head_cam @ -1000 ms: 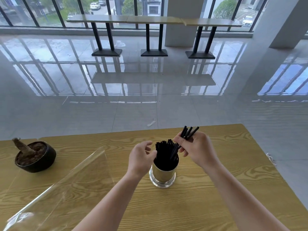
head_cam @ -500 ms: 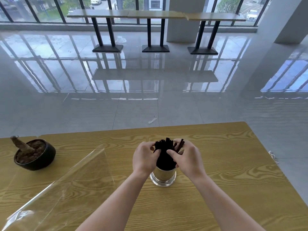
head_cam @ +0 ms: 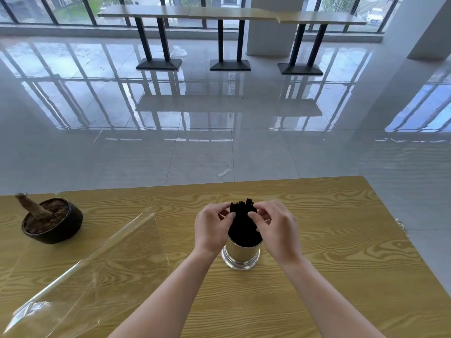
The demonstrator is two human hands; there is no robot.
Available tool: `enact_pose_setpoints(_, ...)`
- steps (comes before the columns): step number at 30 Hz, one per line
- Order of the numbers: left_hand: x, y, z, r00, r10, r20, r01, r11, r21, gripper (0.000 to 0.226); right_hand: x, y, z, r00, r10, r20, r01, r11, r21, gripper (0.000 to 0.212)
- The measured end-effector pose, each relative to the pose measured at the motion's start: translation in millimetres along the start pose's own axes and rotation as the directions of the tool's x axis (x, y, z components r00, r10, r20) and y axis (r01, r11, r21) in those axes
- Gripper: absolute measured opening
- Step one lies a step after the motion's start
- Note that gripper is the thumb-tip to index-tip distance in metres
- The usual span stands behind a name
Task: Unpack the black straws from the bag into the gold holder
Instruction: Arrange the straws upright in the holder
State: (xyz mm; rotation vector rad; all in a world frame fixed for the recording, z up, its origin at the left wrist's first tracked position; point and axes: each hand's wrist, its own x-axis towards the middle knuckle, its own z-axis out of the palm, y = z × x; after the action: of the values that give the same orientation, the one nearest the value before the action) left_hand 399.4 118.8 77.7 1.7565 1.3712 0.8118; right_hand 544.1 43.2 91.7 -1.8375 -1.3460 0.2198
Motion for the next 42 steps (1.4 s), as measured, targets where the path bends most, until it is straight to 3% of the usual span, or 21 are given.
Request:
enact_pose_setpoints(4,0.0,1.0,-1.3,1.0,0.003,-0.006,-0.003,1.0,-0.017,0.024,-1.5,3.1,0.6,0.994,-0.05,0.1,0.061,0.992,-0.109,0.022)
enact_pose_setpoints(10,0.2,3.6,-2.3,1.0,-0.012,-0.005,0.012,0.999,-0.033,0.022,12.3,1.1,-4.7,1.0,0.004,0.015,-0.003,0.998,-0.059,0.01)
enact_pose_setpoints(16,0.1,4.7,-2.0,1.0,-0.02,-0.005,0.02,0.999,-0.038,0.021,10.2,0.1,-0.9,0.983,0.021,0.182,0.014,0.982,-0.189,0.021)
enact_pose_setpoints(22,1.8,4.6,-2.6,0.999,-0.039,-0.026,0.039,0.999,-0.007,0.023,28.9,-1.4,-8.0,0.997,-0.009,0.077,0.019,0.991,-0.131,0.028)
enact_pose_setpoints(29,4.0,8.8,-0.3,0.999,-0.036,-0.029,0.035,0.999,-0.042,0.015,48.8,-7.2,5.3,0.947,0.007,0.321,0.075,0.968,-0.24,0.025)
enact_pose_setpoints(36,14.4,12.3,-0.6,1.0,-0.023,-0.018,0.024,0.999,0.023,0.011,48.0,-1.3,0.5,0.961,0.0,0.275,0.059,0.976,-0.209,0.024)
enact_pose_setpoints(42,14.2,13.4,-0.3,0.999,-0.019,-0.026,0.018,1.0,-0.01,0.005,40.8,15.2,-14.3,0.967,0.127,0.222,-0.103,0.988,-0.113,0.031)
